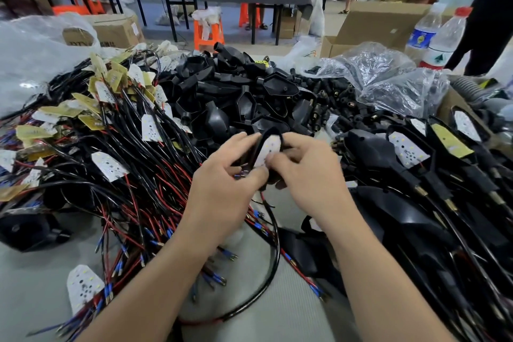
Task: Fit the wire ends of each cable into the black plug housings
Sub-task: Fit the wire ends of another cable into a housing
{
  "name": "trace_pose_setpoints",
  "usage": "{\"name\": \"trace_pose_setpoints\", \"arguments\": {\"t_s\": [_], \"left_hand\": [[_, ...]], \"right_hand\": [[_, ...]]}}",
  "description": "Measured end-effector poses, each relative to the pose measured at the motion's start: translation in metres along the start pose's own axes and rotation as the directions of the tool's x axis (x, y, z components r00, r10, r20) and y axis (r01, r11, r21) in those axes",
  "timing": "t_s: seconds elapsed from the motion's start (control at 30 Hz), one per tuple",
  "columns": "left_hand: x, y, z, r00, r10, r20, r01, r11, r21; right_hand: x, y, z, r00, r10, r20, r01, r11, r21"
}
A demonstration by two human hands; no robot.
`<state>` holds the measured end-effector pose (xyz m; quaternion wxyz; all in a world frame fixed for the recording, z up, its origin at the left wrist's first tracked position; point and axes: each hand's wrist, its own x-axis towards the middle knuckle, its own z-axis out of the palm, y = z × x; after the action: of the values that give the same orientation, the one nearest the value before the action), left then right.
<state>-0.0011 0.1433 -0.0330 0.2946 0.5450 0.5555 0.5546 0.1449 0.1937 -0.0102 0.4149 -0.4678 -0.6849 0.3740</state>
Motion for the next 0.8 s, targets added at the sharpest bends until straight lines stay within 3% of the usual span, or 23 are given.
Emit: {"name": "trace_pose_setpoints", "arguments": {"t_s": [0.1, 0.2, 0.27, 0.33, 0.4, 0.5, 0.57, 0.63, 0.7, 0.8], "left_hand": [[-0.001, 0.003, -0.002, 0.978, -0.147, 0.147, 0.152, 0.988, -0.025], [-0.009, 0.011, 0.005, 0.852, -0.29, 0.436, 0.346, 0.937, -0.052], [-0.012, 0.018, 0.002, 0.752, -0.317, 0.577, 0.391, 0.92, -0.004], [-0.009, 0.024, -0.006, 0.739, -0.3, 0.603, 0.343, 0.938, 0.046], [-0.004, 0.027, -0.016, 0.818, -0.283, 0.501, 0.276, 0.957, 0.089], [0.003, 0.029, -0.028, 0.957, -0.201, 0.207, 0.143, 0.954, 0.263], [0.002, 0.028, -0.032, 0.998, -0.059, 0.03, 0.038, 0.883, 0.468], [-0.002, 0.03, -0.034, 0.986, 0.143, -0.086, -0.062, 0.794, 0.605], [-0.003, 0.035, -0.036, 0.919, 0.364, -0.153, -0.158, 0.695, 0.702], [0.003, 0.035, -0.039, 0.831, 0.541, -0.13, -0.257, 0.58, 0.773]], "right_hand": [[0.005, -0.001, -0.013, 0.968, 0.044, -0.247, 0.004, 0.982, 0.19], [0.008, -0.004, -0.023, 0.876, 0.112, -0.47, 0.052, 0.945, 0.323], [0.007, -0.005, -0.029, 0.802, 0.108, -0.588, 0.096, 0.947, 0.305], [0.006, -0.004, -0.036, 0.734, 0.079, -0.674, 0.103, 0.969, 0.225], [0.005, -0.001, -0.042, 0.713, 0.021, -0.701, 0.085, 0.99, 0.116], [0.007, 0.004, -0.041, 0.819, 0.006, -0.573, -0.012, 1.0, -0.006], [0.009, 0.006, -0.041, 0.881, 0.09, -0.465, -0.087, 0.996, 0.029], [0.011, 0.006, -0.042, 0.91, 0.154, -0.386, -0.118, 0.986, 0.114], [0.011, 0.004, -0.043, 0.931, 0.192, -0.31, -0.141, 0.973, 0.18], [0.008, 0.003, -0.041, 0.961, 0.231, -0.155, -0.203, 0.963, 0.179]]}}
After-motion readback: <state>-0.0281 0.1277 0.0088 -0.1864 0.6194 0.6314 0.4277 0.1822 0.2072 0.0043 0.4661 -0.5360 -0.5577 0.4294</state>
